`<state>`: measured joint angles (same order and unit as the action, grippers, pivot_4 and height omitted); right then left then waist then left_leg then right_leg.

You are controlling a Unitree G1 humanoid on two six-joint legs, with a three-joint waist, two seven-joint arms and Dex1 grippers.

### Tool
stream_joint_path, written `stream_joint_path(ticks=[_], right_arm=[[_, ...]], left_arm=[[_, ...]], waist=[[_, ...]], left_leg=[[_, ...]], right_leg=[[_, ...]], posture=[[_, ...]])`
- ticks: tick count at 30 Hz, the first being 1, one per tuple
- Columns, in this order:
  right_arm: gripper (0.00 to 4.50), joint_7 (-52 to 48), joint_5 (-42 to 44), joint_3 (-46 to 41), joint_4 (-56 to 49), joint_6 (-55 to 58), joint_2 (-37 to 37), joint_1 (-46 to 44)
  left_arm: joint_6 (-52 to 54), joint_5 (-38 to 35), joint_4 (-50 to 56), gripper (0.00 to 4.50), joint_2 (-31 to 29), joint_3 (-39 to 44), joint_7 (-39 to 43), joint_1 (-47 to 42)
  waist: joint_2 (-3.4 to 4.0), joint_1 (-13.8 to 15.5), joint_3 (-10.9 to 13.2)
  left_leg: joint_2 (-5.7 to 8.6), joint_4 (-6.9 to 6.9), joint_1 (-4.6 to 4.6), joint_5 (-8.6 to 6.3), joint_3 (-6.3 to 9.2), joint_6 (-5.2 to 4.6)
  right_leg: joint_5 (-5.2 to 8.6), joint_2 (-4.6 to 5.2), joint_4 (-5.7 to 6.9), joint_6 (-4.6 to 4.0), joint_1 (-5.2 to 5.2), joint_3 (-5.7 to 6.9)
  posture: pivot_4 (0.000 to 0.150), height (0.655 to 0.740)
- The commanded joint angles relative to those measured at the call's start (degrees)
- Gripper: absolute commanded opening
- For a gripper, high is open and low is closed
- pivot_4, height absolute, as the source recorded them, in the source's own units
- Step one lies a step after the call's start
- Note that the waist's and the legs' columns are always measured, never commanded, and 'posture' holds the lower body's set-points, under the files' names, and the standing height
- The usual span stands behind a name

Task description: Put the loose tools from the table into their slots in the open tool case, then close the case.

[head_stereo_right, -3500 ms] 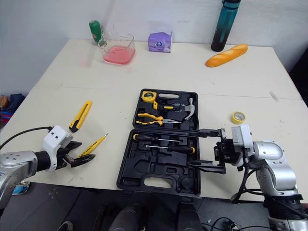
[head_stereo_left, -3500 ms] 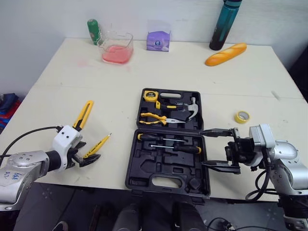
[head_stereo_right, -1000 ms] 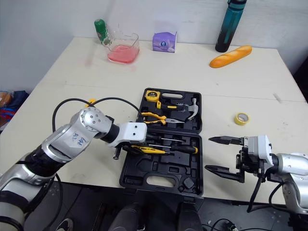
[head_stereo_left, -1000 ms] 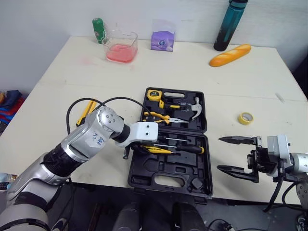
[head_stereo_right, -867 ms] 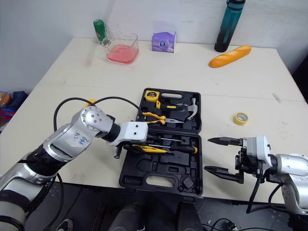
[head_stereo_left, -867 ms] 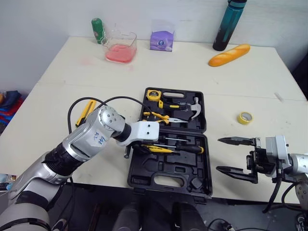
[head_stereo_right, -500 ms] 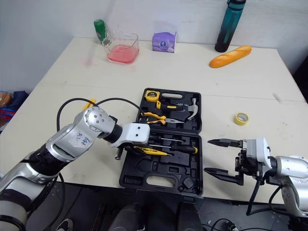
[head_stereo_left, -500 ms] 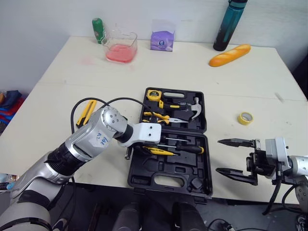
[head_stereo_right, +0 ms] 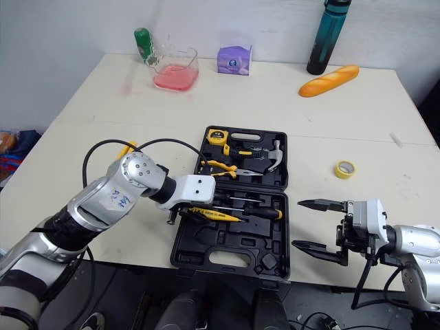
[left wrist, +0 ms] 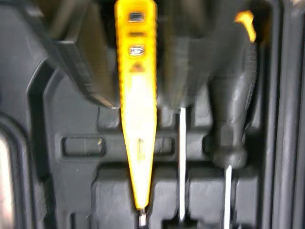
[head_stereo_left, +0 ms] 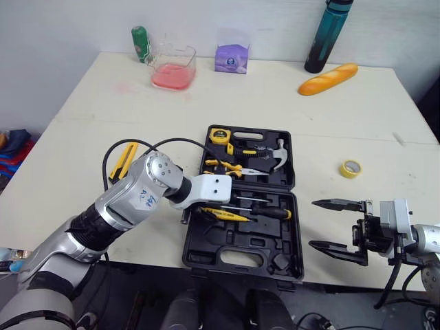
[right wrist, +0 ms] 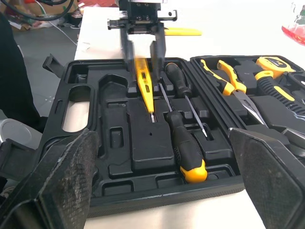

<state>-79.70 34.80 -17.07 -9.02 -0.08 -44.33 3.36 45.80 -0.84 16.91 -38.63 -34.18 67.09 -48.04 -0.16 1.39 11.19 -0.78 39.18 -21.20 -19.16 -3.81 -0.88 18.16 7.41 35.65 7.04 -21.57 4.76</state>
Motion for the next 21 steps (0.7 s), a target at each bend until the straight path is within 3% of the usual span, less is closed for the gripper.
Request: stream_joint_path(ticks=[1, 14, 21], right_arm=[[4.5, 0.07, 0.84, -0.42, -1.66, -0.56, 0.15, 0.18], [4.5, 0.69, 0.77, 0.17, -1.36, -0.08, -0.15, -0.77], [4.5, 1.4, 0.67, -0.03, -1.3, -0.26, 0.14, -0.87]], left_arm=[[-0.43, -1.9, 1.23, 2.69, -0.19, 2.73, 0.88, -0.31], [-8.09, -9.28, 0.5, 2.69, 0.17, 13.16, 0.77, 4.21], [-15.66, -17.57, -0.46, 2.69, 0.73, 25.16, 0.63, 12.33]], waist=[[0.0, 0.0, 0.0], [0.0, -0.04, 0.0], [0.0, -0.15, 0.0]], left_leg=[[0.0, 0.0, 0.0, 0.0, 0.0, 0.0], [-0.01, 0.01, 0.01, 0.0, 0.01, 0.0], [-0.04, 0.02, 0.02, 0.0, 0.02, 0.0]], right_leg=[[0.0, 0.0, 0.0, 0.0, 0.0, 0.0], [0.0, 0.01, 0.01, 0.0, 0.0, 0.02], [0.0, 0.01, 0.02, 0.0, 0.0, 0.04]], posture=[[0.15, 0.74], [0.15, 0.74], [0.15, 0.74]])
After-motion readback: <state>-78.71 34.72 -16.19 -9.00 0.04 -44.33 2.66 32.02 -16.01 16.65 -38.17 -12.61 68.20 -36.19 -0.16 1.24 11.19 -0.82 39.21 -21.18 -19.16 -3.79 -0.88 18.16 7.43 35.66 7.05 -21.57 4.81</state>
